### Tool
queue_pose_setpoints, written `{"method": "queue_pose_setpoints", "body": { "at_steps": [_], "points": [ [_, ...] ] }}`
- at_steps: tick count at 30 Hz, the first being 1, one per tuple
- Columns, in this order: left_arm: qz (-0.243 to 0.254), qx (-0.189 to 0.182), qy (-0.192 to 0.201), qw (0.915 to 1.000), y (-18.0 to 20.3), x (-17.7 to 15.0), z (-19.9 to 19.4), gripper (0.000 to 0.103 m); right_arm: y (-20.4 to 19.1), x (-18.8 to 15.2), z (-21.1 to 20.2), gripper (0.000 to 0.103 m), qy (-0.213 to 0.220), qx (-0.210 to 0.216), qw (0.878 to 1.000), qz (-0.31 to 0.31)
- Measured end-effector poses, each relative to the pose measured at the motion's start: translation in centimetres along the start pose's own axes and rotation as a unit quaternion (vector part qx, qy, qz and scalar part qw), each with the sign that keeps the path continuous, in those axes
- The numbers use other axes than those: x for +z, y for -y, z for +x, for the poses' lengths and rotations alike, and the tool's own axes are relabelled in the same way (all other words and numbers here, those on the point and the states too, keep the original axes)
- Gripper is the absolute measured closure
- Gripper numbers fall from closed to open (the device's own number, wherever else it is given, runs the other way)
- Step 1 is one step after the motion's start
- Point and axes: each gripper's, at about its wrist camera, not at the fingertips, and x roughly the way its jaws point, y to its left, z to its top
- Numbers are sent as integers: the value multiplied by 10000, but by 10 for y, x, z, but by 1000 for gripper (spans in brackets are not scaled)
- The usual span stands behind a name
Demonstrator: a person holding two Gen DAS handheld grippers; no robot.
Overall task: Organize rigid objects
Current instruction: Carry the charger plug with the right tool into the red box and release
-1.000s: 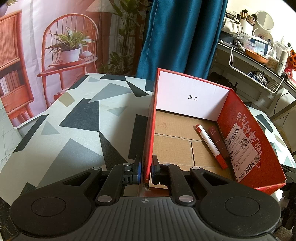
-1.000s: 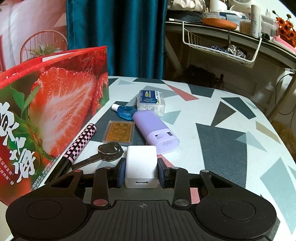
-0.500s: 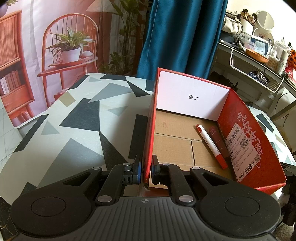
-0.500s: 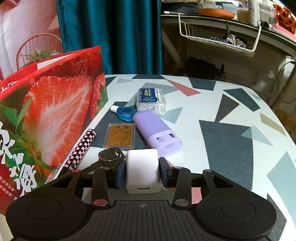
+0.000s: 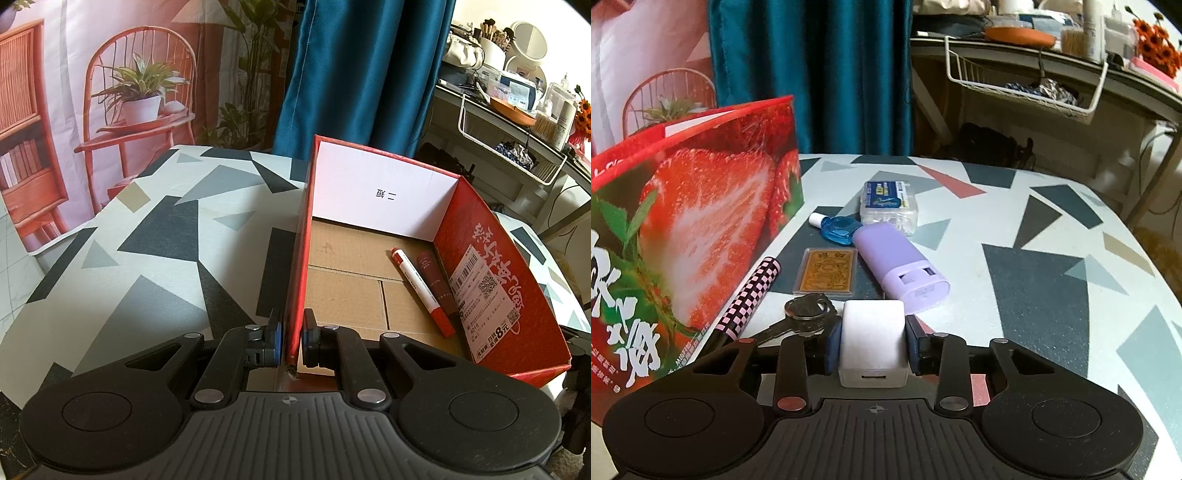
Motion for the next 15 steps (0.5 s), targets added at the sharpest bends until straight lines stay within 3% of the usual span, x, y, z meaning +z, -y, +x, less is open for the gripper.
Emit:
{"method": "queue_pose_setpoints", "body": {
  "at_steps": [7,15],
  "points": [
    [-14,-6,6,10000,1,-1,2,92,7,35,-20,71,370,250,9990,80],
    [27,0,1,10000,2,-1,3,92,-37,111,-46,71,1170,929,9862,-709]
  ]
}}
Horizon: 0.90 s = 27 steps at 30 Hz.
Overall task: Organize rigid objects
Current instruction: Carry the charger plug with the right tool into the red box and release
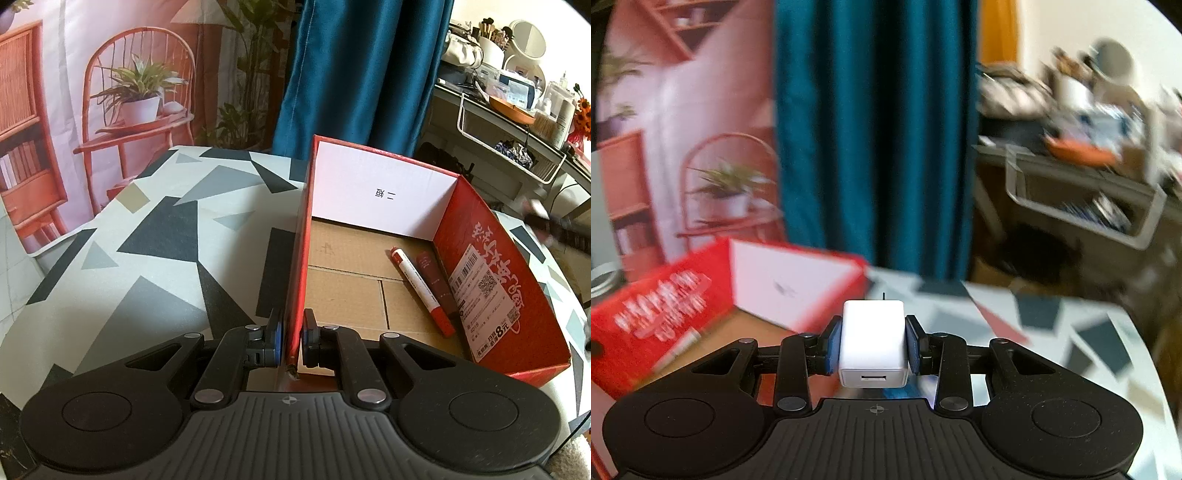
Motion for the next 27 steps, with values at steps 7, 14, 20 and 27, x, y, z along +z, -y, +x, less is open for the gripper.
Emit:
{"method": "queue_pose_setpoints", "body": {
  "at_steps": [7,14,20,27],
  "points": [
    [-9,-22,-20,10000,-1,0,1,92,-57,16,24,71,-154,745,9934,-859],
    [-16,-21,-11,10000,-1,-1,2,92,-84,10,48,71,-486,847,9874,-1242],
    [15,-9,-2,10000,0,-1,2,92,-85,5,61,71,-712,702,9856,-1365],
    [73,12,-12,10000,1,0,2,92,-84,4,64,71,-704,713,9855,-1368]
  ]
}}
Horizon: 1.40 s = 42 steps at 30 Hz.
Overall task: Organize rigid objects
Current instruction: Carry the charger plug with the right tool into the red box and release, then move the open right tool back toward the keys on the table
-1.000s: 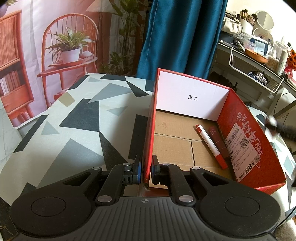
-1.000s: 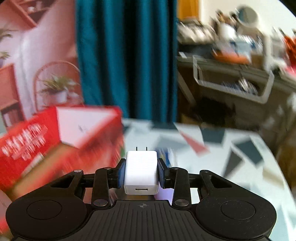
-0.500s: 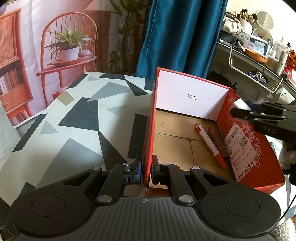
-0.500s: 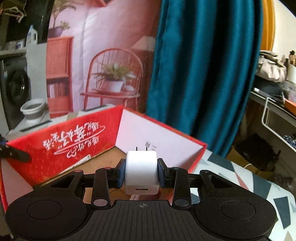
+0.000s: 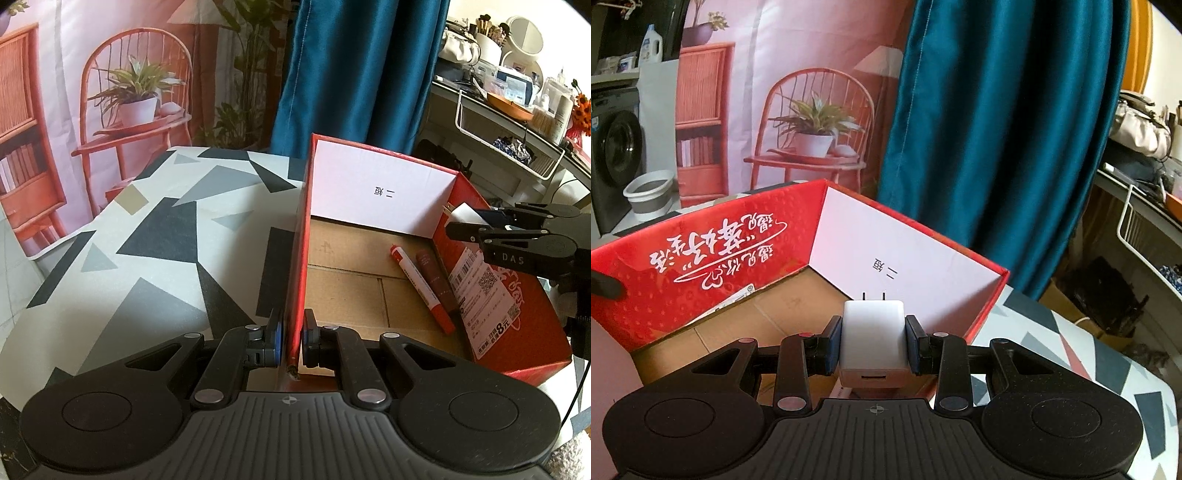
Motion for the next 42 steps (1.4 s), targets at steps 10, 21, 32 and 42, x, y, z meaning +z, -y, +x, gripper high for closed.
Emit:
{"method": "queue_pose_setpoints", "body": {
  "at_steps": [10,21,32,42],
  "points": [
    [51,34,-9,10000,0,0,1,91,7,2,-11,68,162,7,9995,269],
    [98,104,-26,9999,3,1,0,91,39,-2,-49,6,907,-411,9910,889],
    [127,128,-25,9998,4,1,0,91,76,-44,-71,0,1005,-859,9765,1704],
    [130,132,-27,9998,4,0,0,91,76,-107,-65,2,525,-1055,9695,2150]
  ]
}}
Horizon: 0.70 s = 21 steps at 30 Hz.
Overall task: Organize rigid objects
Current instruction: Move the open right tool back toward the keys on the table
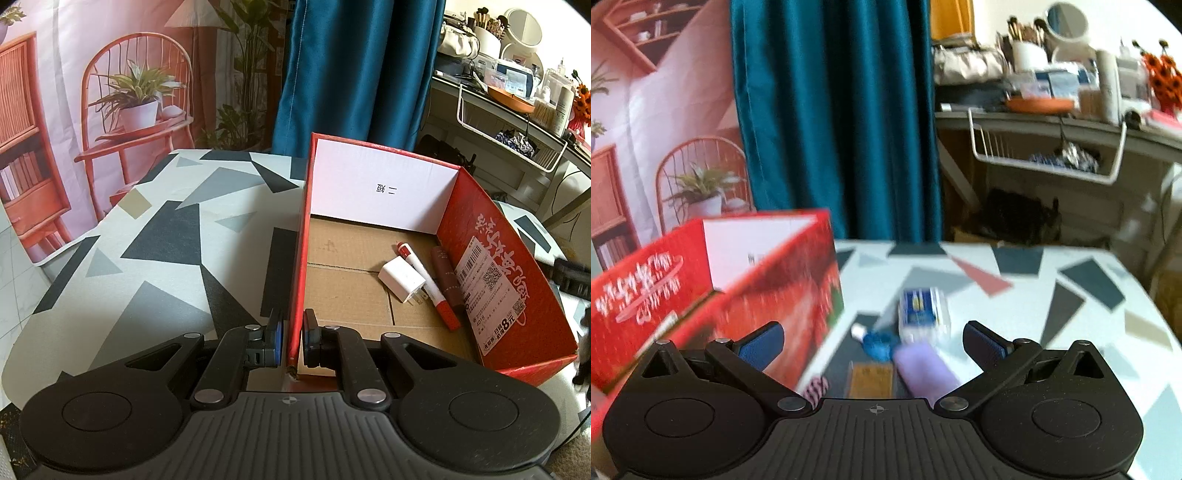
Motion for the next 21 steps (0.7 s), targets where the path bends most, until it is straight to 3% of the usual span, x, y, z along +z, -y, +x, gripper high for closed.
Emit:
{"method": "queue_pose_setpoints", "body": {
  "at_steps": [5,9,12,14,16,18,21],
  "points": [
    [-6,-6,6,10000,0,0,0,91,-4,-28,4,10,-462,-74,9989,45],
    [-5,-6,5,10000,0,0,0,91,-16,-36,9,31,-731,-42,9973,-23],
    [-6,-6,6,10000,0,0,0,91,-20,-40,15,40,-899,-20,9959,41],
    [-3,-4,7,10000,0,0,0,91,-21,-41,21,41,-1060,-166,9942,116],
    [-2,-2,11,10000,1,0,0,91,-19,-41,28,50,-1192,-357,9919,266],
    [5,-3,11,10000,1,0,0,91,-19,-40,32,51,-1226,-309,9911,417],
    [8,1,12,10000,2,1,0,91,-29,-42,39,56,-1321,-351,9904,185]
  ]
}}
